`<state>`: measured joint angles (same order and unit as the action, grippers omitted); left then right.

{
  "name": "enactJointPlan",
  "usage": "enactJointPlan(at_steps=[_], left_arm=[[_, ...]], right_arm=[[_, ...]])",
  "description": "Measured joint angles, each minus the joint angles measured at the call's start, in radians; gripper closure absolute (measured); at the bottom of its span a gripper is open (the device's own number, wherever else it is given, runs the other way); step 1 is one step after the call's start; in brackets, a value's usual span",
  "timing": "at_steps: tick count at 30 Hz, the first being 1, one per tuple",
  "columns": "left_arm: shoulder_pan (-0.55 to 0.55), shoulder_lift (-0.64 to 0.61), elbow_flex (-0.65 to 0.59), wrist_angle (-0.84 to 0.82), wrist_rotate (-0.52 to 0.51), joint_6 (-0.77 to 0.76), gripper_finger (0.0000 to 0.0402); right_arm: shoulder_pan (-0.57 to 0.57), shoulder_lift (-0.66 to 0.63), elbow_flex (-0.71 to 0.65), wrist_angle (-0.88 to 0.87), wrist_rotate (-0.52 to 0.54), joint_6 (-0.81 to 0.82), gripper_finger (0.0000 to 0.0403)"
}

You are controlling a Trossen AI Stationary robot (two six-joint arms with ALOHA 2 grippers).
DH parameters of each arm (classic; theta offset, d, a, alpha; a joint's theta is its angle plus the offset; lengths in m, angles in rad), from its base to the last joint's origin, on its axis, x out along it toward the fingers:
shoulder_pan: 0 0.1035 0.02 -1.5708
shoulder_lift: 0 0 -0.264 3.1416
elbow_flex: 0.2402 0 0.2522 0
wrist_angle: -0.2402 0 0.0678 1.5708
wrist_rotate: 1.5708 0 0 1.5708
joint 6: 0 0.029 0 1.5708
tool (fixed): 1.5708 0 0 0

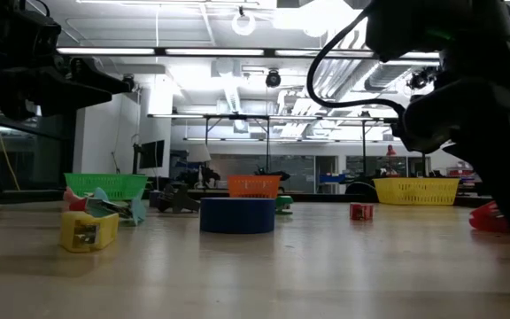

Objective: Pick and place Stapler, Stapler remover, tape
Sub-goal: Put the bottom right red stapler into the green bin

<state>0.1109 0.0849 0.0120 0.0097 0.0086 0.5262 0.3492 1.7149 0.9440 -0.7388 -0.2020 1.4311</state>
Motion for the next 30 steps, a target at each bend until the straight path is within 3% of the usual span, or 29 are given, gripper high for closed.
enactJointPlan(at_steps=[10,16,30], left_arm=[[0.000,0.000,0.000,0.000,0.000,0.000,0.0108],[0.000,0.000,0.000,0.000,0.000,0.000,0.0108],[0.000,0.000,0.000,0.000,0.000,0.000,0.0108]], right_arm=[[0.000,0.000,0.000,0.008,0.000,-0.018,0.0334],[0.008,-0.001,0.000,0.110,0.030,-0.071,0.0335],[-0.001,-0.092,0.001,0.400,0.044,-0.404,0.0336]])
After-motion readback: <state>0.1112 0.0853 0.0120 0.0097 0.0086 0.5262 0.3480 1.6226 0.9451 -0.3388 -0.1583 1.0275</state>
